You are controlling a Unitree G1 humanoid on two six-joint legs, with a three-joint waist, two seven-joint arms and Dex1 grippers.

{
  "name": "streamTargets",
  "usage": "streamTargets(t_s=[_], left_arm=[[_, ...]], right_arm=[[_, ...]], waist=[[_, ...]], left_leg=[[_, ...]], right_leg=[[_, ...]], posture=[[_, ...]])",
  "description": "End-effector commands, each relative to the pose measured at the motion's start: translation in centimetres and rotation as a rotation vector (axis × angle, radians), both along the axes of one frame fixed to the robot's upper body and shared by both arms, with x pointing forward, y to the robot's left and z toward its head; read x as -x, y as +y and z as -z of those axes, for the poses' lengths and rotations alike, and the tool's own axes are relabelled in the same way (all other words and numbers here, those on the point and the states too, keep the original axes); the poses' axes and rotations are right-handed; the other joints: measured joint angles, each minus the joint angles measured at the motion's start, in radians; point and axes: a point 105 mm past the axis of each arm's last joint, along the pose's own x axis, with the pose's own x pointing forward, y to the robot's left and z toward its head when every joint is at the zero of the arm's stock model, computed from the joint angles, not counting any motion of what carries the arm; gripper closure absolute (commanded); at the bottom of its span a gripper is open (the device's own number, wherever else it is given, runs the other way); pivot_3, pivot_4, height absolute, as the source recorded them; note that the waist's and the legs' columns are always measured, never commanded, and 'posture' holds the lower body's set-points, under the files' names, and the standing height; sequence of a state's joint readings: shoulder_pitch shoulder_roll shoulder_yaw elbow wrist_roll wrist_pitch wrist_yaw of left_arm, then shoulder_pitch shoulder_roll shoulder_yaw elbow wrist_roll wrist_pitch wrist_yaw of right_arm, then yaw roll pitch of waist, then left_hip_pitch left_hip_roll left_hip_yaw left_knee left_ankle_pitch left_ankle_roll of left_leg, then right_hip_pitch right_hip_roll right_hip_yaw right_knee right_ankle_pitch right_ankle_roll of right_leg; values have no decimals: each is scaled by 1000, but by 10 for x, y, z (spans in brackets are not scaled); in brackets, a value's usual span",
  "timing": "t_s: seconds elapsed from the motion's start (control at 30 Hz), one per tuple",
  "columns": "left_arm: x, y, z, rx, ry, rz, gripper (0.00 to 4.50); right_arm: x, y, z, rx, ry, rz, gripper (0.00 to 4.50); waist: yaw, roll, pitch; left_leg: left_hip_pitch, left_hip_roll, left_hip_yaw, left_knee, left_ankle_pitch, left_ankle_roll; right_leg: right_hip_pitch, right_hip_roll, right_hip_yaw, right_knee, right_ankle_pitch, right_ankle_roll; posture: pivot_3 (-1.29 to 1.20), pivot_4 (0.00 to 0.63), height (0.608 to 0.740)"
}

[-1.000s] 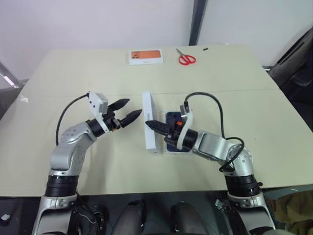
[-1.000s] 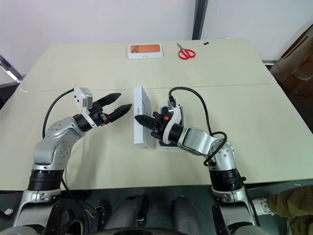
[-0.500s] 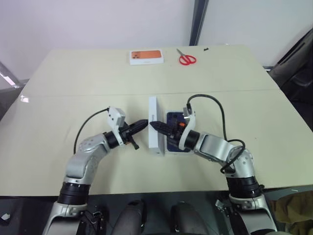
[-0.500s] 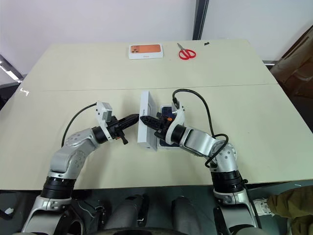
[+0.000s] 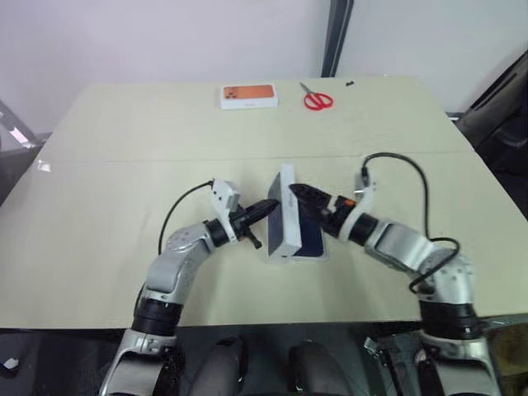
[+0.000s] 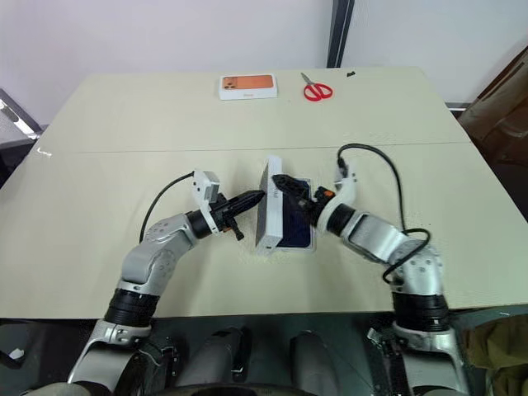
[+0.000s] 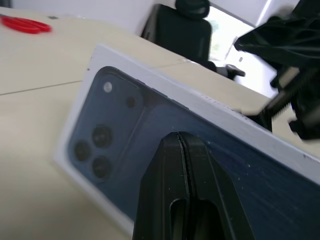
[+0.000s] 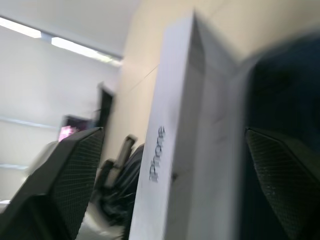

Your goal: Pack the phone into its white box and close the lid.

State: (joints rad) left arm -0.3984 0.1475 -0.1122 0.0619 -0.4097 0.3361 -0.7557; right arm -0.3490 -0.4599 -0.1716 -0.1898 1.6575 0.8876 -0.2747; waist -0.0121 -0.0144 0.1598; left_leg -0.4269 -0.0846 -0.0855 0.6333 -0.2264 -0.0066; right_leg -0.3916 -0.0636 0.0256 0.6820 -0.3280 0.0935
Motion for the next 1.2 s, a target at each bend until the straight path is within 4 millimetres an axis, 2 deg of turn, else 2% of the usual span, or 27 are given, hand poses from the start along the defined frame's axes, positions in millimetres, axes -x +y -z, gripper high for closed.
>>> streamTargets(t_s=[0.03,0.1,0.23,0.43,0.53,0.67,0.77,0.9,1.2], left_arm=[[1,-11,-8,0,-48,28,4500],[0,-10,-10,4,-50,27,4500],[-6,5,-12,-28,-63,-6,4500],[-5,40,-10,-129,-57,-50,4500],[1,57,-5,-168,-18,-69,4500],[9,70,11,-216,54,-75,4500],[14,69,25,-248,115,-60,4500],[17,59,36,-279,133,-36,4500],[3,29,31,-223,121,-20,4500]], right_arm=[[2,-9,-14,203,-174,8,39],[0,-12,-15,359,-271,24,39],[-4,-15,-7,605,-412,44,39],[-8,-21,8,911,-564,-7,39],[-9,-21,11,947,-599,-31,854],[-10,-18,17,1005,-637,-66,2892],[-9,-12,19,1010,-664,-98,4441],[-8,-9,23,1044,-684,-134,4441],[0,-3,32,1071,-688,-209,4441]], waist=[[-3,0,0],[-6,0,0],[-4,0,0],[0,0,0],[0,0,0],[1,0,0],[3,0,0],[3,0,0],[5,0,0]], left_leg=[[0,0,0,0,0,0],[0,0,0,-1,0,0],[0,2,0,0,0,0],[0,1,0,0,0,0],[0,1,0,0,0,0],[1,1,0,0,0,-1],[1,1,-1,0,0,-1],[1,1,0,0,0,-1],[0,0,-1,0,0,-1]], right_leg=[[0,0,0,0,0,0],[-1,1,0,0,0,0],[0,2,0,0,0,0],[-1,1,0,0,0,0],[0,1,0,0,0,0],[0,1,0,0,0,0],[0,0,0,0,0,0],[0,0,0,0,0,0],[0,0,0,0,0,0]], posture=[[0,150,734],[0,150,734],[0,150,734],[0,150,734],[0,150,734],[0,150,734],[0,150,734],[0,150,734],[0,150,734]])
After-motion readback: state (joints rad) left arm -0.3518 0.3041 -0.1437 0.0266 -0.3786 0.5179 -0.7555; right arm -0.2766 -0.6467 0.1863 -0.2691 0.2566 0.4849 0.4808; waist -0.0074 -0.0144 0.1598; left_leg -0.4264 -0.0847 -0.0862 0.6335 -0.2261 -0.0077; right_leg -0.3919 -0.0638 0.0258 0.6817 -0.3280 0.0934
